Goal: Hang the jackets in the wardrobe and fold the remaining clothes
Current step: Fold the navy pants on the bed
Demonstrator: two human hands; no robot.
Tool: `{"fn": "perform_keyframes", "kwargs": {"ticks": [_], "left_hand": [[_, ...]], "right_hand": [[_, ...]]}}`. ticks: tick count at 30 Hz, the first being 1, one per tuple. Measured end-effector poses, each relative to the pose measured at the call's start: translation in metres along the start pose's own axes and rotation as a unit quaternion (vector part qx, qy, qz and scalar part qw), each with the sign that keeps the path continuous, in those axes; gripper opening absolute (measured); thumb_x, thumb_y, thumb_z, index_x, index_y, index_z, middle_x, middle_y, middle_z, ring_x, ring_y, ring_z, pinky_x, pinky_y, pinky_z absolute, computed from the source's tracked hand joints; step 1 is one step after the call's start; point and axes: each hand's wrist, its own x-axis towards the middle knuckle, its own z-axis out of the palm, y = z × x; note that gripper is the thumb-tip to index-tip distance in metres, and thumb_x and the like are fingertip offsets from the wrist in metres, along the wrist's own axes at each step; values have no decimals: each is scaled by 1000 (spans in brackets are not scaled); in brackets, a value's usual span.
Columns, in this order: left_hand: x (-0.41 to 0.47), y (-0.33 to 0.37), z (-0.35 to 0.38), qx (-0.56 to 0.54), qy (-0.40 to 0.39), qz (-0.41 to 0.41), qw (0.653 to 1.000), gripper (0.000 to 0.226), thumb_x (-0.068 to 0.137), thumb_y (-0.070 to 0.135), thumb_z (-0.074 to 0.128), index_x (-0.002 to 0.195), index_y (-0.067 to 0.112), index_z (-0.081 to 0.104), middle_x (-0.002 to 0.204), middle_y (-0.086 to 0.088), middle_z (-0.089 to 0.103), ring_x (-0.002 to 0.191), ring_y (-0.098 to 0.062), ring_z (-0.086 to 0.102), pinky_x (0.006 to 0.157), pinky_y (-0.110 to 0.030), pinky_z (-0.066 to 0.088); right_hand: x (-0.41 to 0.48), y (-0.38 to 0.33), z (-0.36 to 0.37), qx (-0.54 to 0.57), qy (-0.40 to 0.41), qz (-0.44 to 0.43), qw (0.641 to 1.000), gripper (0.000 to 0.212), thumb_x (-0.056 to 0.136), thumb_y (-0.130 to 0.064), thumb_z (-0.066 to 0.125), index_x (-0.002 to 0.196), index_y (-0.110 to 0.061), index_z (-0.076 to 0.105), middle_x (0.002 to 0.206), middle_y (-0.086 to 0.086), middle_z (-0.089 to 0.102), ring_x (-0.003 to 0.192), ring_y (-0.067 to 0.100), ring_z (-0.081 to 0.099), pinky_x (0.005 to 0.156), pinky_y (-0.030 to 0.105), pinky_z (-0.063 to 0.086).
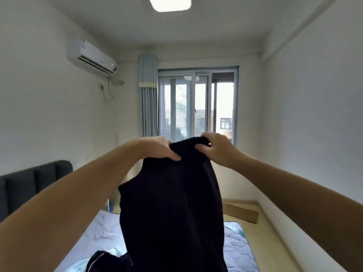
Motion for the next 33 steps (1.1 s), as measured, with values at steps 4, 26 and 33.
{"fn": "perform_keyframes", "kwargs": {"ticks": [4, 26, 33], "left_hand": [[-19, -11, 7, -15, 14, 78, 997, 45, 81, 24, 73, 120, 21, 50, 100, -2, 67, 81, -15, 69, 69, -27, 57], [-30, -86, 2, 421, 223, 462, 748, 43, 82, 27, 69, 118, 28, 46, 97, 9, 62, 56, -11, 63, 51, -23, 51], [-14, -76, -20, 472, 103, 340, 807, 12, 89, 28, 55, 99, 22, 57, 100, 10, 54, 87, -11, 58, 67, -27, 44]], "right_hand": [[-9, -2, -30, -52, -20, -61, 997, 5, 90, -22, 63, 93, -19, 61, 86, -3, 65, 84, 15, 63, 84, 40, 54], [-43, -38, -89, -223, -277, -87, 930, 23, 95, -12, 55, 114, -25, 59, 88, -30, 54, 87, -13, 54, 72, 4, 41], [-34, -31, -94, -339, -341, -31, 876, 22, 92, -19, 60, 74, -32, 57, 71, -8, 54, 64, 8, 50, 60, 21, 40]]}}
